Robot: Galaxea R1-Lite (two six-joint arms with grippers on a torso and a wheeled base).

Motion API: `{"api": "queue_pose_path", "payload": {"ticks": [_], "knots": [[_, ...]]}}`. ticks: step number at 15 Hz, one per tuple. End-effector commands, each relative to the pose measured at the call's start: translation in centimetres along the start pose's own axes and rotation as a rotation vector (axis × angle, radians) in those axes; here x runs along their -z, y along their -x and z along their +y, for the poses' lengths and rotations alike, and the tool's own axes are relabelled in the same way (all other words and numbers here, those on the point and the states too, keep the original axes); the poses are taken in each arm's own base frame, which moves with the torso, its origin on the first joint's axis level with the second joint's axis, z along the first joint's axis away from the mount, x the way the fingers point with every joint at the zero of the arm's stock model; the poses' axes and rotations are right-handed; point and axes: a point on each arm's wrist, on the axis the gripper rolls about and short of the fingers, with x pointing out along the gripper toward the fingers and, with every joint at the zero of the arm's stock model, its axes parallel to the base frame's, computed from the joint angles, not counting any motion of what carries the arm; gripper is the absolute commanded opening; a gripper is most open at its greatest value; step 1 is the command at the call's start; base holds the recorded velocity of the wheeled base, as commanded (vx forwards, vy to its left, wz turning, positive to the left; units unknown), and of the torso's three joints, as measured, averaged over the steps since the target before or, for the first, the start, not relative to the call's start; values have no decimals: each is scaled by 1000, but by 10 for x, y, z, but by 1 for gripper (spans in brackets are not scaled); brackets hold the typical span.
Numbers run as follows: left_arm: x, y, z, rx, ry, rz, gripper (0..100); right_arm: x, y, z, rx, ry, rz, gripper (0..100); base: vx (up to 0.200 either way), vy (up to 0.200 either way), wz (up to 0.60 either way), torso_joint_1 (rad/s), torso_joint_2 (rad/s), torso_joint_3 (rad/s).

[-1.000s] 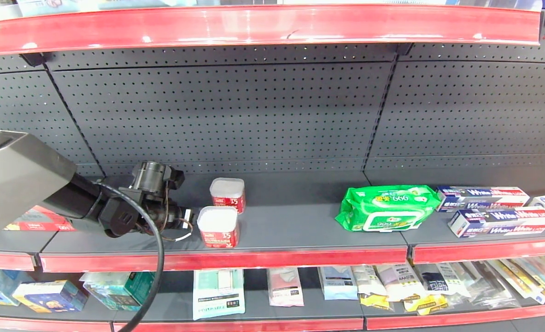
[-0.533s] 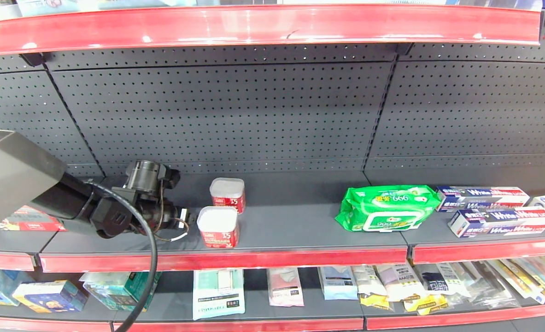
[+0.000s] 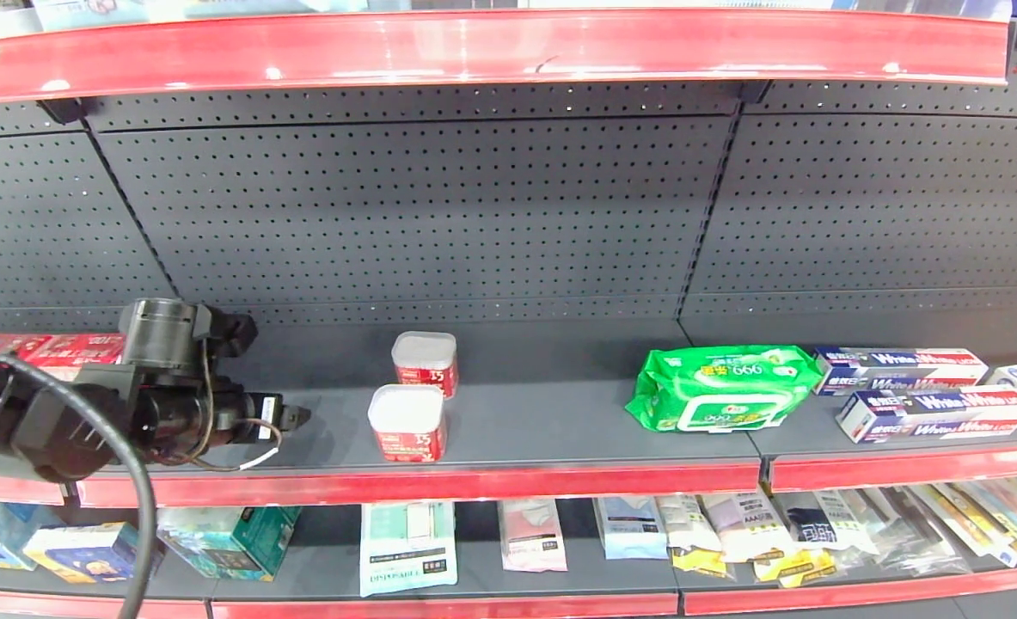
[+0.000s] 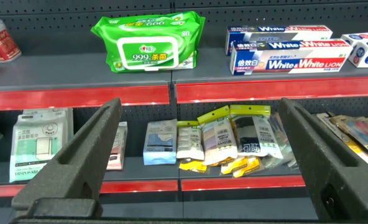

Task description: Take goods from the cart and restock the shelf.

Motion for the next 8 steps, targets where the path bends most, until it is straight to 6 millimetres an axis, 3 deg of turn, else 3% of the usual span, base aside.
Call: {"api": "queue_pose_path", "payload": {"ticks": [1,7,8], "knots": [[8,27,10,-20,24,-32,100,0,0,0,0,0,0,100,0,0,0,0,0,0],[15,45,12,-29,28,-50,100,0,0,0,-1,1,2,100,0,0,0,0,0,0],[35,71,13,-31,-5,-63,100,0,0,0,0,0,2,100,0,0,0,0,0,0]]}}
